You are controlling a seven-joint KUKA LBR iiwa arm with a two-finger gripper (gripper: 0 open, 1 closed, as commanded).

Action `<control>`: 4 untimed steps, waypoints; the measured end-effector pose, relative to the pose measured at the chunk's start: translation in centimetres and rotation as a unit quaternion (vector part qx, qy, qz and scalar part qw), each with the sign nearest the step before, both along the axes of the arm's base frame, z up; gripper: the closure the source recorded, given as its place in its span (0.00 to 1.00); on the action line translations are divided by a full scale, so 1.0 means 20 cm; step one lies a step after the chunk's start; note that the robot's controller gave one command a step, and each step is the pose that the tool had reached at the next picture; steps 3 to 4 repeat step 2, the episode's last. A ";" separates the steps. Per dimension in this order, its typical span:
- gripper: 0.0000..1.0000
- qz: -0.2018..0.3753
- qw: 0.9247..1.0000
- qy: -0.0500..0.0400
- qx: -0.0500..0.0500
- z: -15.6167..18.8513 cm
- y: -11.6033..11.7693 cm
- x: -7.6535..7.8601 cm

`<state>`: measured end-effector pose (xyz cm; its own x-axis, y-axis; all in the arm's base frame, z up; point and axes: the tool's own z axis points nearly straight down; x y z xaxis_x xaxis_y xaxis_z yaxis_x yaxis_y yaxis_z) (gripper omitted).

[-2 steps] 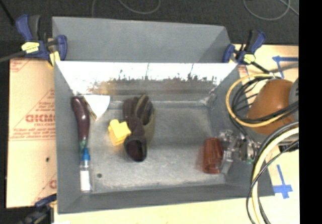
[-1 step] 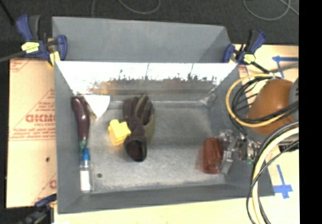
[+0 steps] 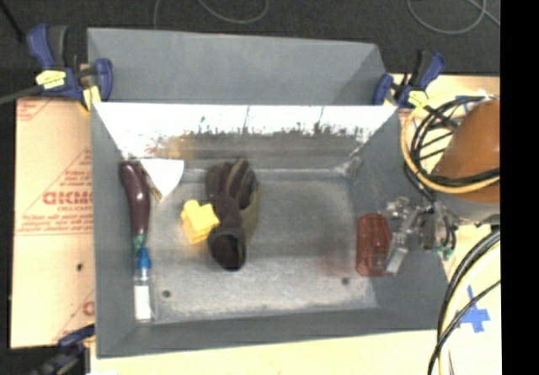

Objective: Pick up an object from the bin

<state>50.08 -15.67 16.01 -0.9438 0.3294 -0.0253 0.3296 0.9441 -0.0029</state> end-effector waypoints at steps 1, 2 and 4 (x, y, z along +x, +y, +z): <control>1.00 0.000 1.000 0.000 0.000 0.00 0.00 0.00; 1.00 -0.002 1.000 0.001 0.001 0.28 0.03 0.01; 1.00 -0.002 1.000 0.001 0.001 0.28 0.03 0.01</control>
Offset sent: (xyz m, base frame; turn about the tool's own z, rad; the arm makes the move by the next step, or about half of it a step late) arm 0.0049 0.0118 0.0984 0.0079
